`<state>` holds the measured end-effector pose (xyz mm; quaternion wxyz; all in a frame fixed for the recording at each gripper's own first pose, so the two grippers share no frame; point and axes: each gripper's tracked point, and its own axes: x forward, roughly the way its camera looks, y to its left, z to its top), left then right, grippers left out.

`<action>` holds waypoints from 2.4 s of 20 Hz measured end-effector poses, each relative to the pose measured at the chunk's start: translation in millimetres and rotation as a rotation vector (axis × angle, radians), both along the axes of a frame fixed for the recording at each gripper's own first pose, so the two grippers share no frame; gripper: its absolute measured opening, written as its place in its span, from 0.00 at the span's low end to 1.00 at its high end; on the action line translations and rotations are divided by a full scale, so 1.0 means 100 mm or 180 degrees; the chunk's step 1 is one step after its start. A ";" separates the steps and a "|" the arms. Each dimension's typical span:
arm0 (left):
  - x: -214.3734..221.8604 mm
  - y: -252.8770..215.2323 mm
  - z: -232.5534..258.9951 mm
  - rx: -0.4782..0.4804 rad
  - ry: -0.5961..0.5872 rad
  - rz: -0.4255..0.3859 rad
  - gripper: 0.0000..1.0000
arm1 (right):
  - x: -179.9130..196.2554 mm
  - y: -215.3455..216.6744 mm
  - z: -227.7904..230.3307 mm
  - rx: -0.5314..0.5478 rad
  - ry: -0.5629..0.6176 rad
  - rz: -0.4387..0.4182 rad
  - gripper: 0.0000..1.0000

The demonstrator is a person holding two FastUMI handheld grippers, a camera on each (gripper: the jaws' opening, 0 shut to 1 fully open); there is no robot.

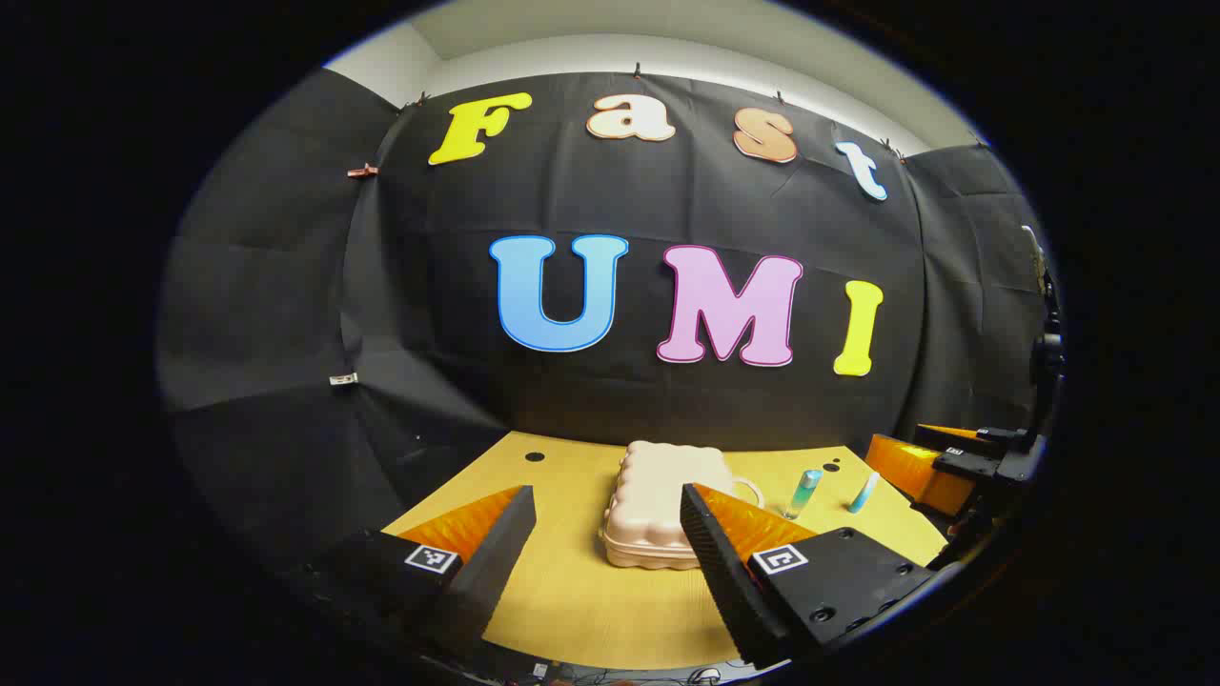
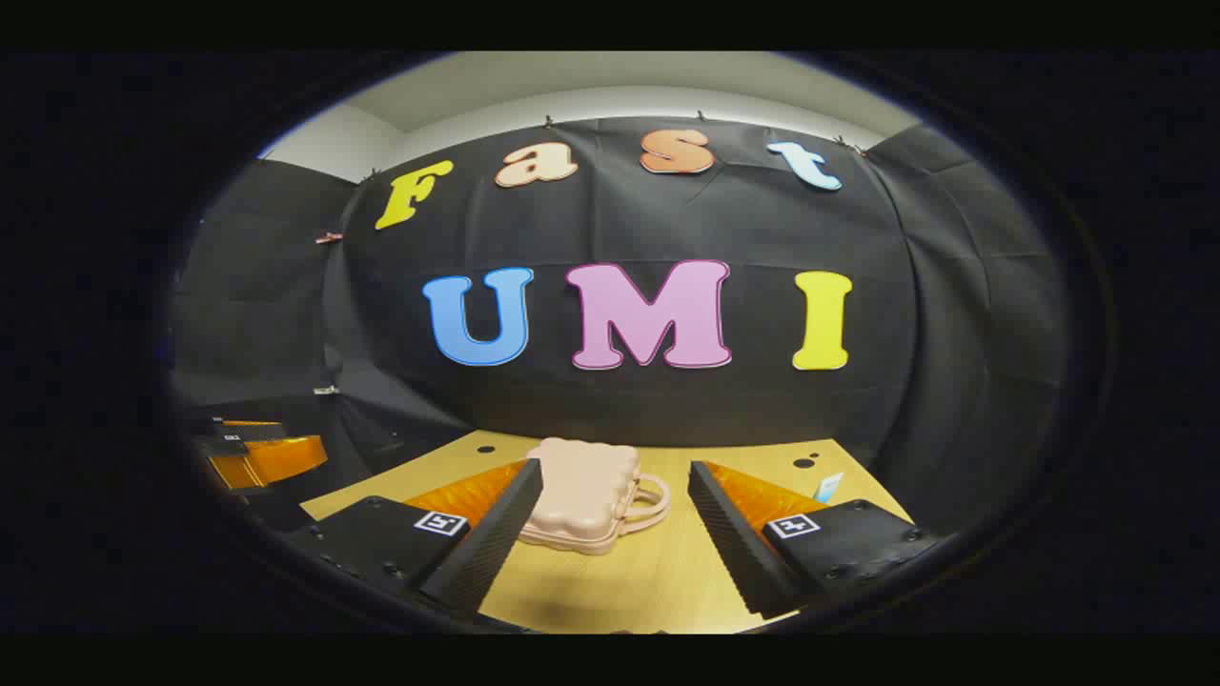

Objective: First open the suitcase, pack the skin care products into it, and then close the suitcase.

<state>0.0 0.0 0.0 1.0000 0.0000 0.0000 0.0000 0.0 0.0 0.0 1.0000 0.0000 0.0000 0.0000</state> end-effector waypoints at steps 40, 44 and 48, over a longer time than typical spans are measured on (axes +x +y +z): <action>3.27 -3.12 -2.07 0.0397 0.1786 -0.0830 0.88 | 0.50 -2.78 -0.64 -0.0120 0.0367 -0.0696 0.98; 3.42 -3.09 -2.44 0.0340 0.2143 -0.0586 0.75 | 0.55 -3.06 -0.68 -0.0082 0.0386 -0.0875 0.97; 3.49 -2.89 -2.53 0.0354 0.2310 -0.0260 0.49 | 0.59 -3.14 -0.76 -0.0063 0.0446 -0.0922 0.98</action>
